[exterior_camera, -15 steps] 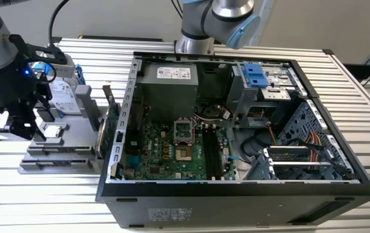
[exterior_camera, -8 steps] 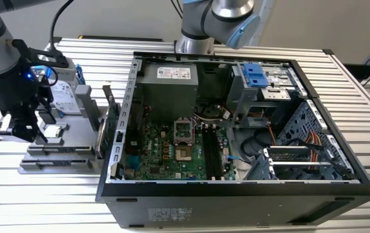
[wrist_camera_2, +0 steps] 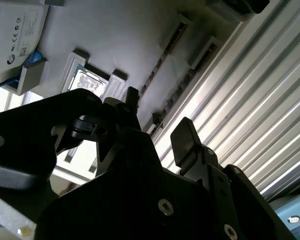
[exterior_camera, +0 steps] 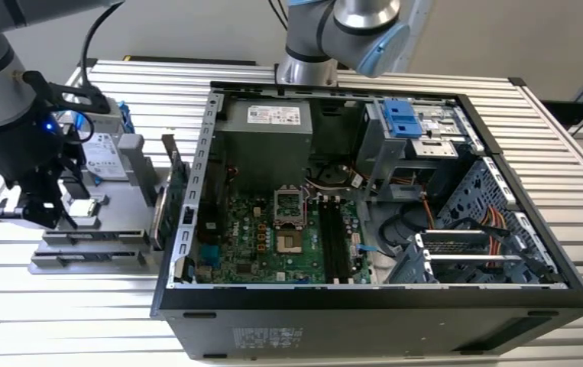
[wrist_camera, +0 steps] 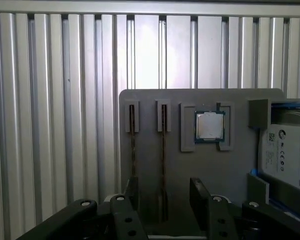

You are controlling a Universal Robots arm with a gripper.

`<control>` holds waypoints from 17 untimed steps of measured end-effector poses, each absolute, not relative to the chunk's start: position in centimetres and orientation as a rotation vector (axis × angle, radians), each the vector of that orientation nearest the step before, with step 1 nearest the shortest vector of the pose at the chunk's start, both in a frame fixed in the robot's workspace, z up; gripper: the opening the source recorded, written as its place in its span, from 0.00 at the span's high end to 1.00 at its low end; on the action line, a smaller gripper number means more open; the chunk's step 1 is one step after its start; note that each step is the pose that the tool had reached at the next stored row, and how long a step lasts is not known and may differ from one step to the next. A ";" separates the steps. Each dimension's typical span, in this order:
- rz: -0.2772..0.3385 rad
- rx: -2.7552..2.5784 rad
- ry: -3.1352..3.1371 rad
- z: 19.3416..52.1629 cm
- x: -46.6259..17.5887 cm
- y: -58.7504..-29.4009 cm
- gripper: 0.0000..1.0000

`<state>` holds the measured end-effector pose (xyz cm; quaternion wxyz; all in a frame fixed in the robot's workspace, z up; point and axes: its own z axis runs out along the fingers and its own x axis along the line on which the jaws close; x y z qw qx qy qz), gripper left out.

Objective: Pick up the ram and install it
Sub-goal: 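Pick up the ram and move it above insertion slot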

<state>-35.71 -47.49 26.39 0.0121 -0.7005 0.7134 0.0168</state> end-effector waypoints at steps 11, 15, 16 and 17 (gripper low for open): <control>0.053 -2.184 2.224 25.6 -35.5 -48.8 0.00; 0.053 -2.184 2.224 25.2 -35.5 -49.1 0.00; 0.053 -2.184 2.224 25.2 -35.5 -49.1 0.00; 0.053 -2.184 2.224 25.1 -35.5 -49.1 0.00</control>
